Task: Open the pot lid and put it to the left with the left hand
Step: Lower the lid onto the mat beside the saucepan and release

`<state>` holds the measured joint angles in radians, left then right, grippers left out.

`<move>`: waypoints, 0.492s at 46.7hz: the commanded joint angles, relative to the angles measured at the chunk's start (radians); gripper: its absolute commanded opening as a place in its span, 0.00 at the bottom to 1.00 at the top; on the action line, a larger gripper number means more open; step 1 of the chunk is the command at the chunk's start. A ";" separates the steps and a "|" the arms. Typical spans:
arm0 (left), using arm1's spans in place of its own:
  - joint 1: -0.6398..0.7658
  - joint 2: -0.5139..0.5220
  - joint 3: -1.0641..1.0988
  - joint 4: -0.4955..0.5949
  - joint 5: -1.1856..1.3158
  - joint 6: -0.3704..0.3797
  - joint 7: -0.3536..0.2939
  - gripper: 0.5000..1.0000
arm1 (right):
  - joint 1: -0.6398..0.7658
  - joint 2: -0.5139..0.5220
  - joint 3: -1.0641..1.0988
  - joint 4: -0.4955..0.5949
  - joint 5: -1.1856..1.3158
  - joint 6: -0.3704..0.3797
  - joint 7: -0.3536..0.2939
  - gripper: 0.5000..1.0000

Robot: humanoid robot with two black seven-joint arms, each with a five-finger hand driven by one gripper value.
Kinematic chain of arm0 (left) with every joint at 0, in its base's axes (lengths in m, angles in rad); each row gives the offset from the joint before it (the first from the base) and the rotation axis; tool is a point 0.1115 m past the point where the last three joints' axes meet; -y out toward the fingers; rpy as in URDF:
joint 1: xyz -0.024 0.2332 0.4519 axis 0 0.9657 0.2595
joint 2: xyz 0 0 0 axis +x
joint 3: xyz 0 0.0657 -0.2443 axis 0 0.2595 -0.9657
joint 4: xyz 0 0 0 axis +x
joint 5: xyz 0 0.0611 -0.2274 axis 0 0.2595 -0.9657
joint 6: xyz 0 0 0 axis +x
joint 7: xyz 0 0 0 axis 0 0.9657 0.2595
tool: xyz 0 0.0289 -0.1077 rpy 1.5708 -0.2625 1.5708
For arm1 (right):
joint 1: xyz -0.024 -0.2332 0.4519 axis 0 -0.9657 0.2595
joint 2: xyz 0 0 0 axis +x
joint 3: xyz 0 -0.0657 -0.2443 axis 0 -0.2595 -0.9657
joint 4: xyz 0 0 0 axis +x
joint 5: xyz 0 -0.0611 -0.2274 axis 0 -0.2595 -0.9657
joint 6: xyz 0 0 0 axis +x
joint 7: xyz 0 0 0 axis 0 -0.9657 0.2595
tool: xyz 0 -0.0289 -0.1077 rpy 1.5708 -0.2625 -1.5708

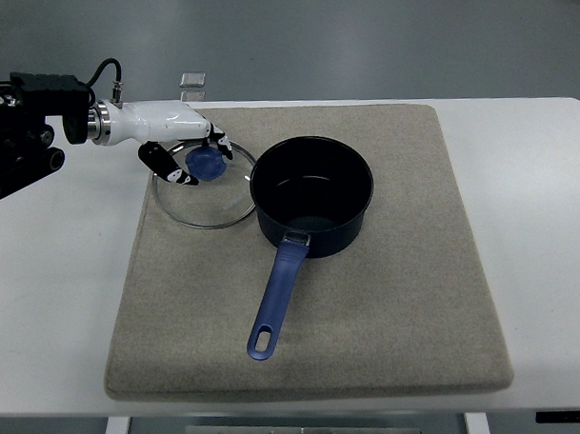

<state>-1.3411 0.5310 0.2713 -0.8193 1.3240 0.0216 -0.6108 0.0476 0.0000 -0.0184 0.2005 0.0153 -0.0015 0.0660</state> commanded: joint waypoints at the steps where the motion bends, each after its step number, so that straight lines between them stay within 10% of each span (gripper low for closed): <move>1: 0.000 0.001 0.006 0.000 -0.005 -0.002 0.000 0.98 | 0.000 0.000 0.000 0.000 0.000 0.000 0.000 0.83; 23: -0.024 0.030 -0.009 -0.006 -0.019 -0.005 0.000 0.98 | 0.000 0.000 0.000 -0.001 0.000 0.000 0.000 0.83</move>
<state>-1.3523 0.5616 0.2717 -0.8266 1.3134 0.0178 -0.6108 0.0476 0.0000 -0.0184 0.2005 0.0153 -0.0015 0.0659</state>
